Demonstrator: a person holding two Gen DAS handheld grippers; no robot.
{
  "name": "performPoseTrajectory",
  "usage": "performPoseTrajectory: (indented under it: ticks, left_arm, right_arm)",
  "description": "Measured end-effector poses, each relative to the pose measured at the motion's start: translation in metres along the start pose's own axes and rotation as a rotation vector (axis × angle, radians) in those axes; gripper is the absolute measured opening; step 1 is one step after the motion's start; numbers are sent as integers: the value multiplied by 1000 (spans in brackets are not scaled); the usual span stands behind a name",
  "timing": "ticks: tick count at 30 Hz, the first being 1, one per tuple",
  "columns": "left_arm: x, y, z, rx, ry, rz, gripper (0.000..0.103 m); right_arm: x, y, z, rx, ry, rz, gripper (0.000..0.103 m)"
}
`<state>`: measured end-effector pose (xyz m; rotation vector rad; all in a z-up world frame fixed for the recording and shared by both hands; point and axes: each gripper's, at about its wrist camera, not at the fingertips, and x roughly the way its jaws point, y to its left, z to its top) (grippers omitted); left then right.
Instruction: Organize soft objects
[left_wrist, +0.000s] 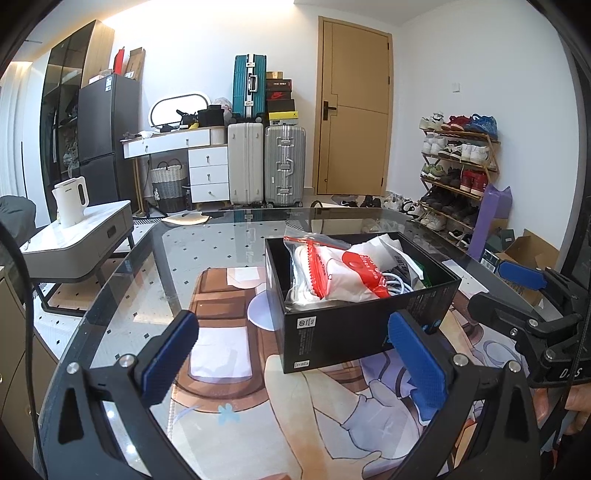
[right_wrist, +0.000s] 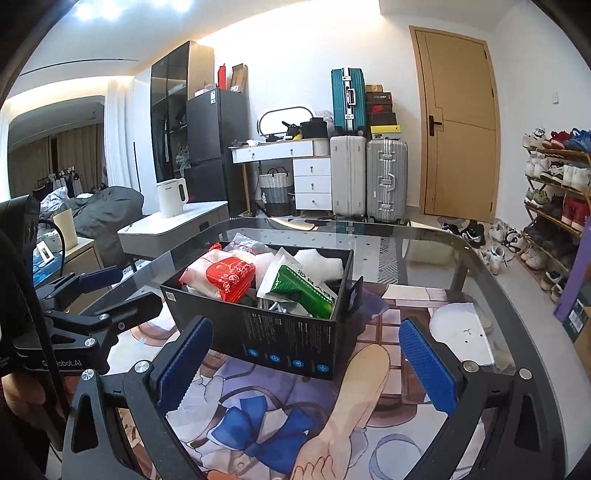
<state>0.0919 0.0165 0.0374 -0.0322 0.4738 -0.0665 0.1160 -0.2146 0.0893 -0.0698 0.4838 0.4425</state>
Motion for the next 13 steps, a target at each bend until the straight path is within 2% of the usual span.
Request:
performPoseTrajectory:
  ticks: [13]
  left_arm:
    - [0, -1, 0, -2, -1, -2, 103]
  right_arm:
    - [-1, 3, 1, -10, -7, 3, 102]
